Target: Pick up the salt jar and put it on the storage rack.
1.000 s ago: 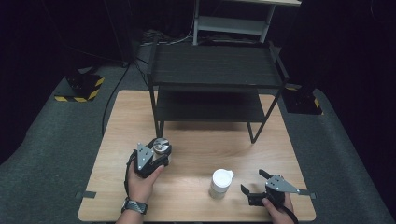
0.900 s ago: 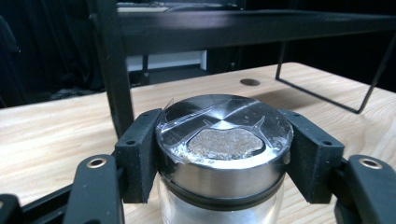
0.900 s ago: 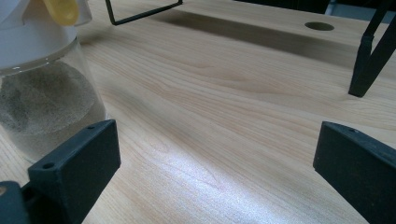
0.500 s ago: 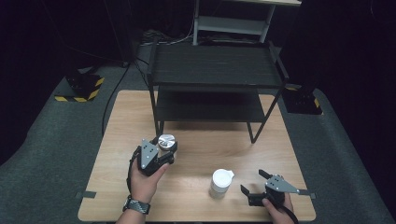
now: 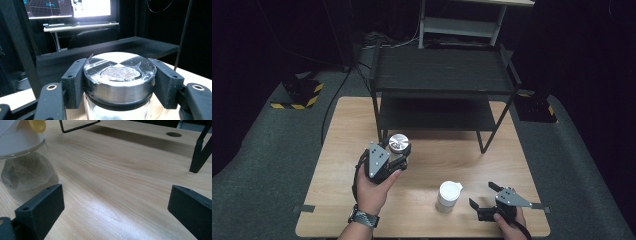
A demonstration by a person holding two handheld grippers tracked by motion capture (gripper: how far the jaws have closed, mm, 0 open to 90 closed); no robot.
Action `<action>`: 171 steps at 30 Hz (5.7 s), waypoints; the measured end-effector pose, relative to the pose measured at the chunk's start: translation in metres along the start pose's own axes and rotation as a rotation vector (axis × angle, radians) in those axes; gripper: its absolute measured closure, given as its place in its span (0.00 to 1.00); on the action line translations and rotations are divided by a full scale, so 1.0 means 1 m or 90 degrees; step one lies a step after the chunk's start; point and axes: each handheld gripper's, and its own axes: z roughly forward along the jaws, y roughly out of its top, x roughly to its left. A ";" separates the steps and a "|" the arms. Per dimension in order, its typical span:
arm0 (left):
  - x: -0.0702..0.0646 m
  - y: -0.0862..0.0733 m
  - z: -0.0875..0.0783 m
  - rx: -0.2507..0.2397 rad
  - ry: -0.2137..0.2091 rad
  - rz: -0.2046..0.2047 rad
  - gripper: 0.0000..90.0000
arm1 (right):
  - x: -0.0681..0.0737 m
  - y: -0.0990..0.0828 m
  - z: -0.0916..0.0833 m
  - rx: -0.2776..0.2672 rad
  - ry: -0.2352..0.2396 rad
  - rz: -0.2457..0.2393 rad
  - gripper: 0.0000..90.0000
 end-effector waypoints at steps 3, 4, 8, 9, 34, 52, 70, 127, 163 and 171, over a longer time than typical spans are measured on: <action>-0.002 0.008 0.001 -0.006 0.001 -0.004 0.39 | 0.000 0.000 0.000 -0.001 0.000 0.000 0.00; -0.003 0.011 0.001 -0.008 0.000 -0.006 0.39 | 0.000 0.000 0.000 -0.002 0.001 0.000 0.00; -0.005 0.022 0.002 -0.016 0.001 -0.002 0.39 | -0.001 0.000 0.000 0.000 0.003 0.001 0.00; -0.006 0.025 0.002 -0.017 0.002 -0.001 0.39 | -0.001 0.000 0.000 -0.001 0.003 0.001 0.00; -0.005 0.079 0.004 -0.047 0.016 0.009 0.39 | -0.004 -0.002 -0.001 -0.006 0.003 0.010 0.00; 0.003 0.110 0.012 -0.076 0.035 0.007 0.39 | -0.004 -0.002 -0.001 -0.007 0.002 0.014 0.00; 0.002 0.144 0.030 -0.088 0.046 0.008 0.39 | -0.005 -0.003 -0.001 -0.009 0.005 0.013 0.00; 0.019 0.180 0.126 -0.066 0.136 -0.025 0.39 | -0.012 -0.006 -0.002 -0.021 0.032 0.009 0.00; 0.016 0.187 0.109 -0.060 0.150 -0.016 0.00 | -0.009 -0.007 -0.003 -0.025 0.025 0.004 0.00; 0.021 0.178 0.082 -0.076 0.136 -0.011 0.00 | -0.009 -0.007 -0.003 -0.025 0.022 0.008 0.00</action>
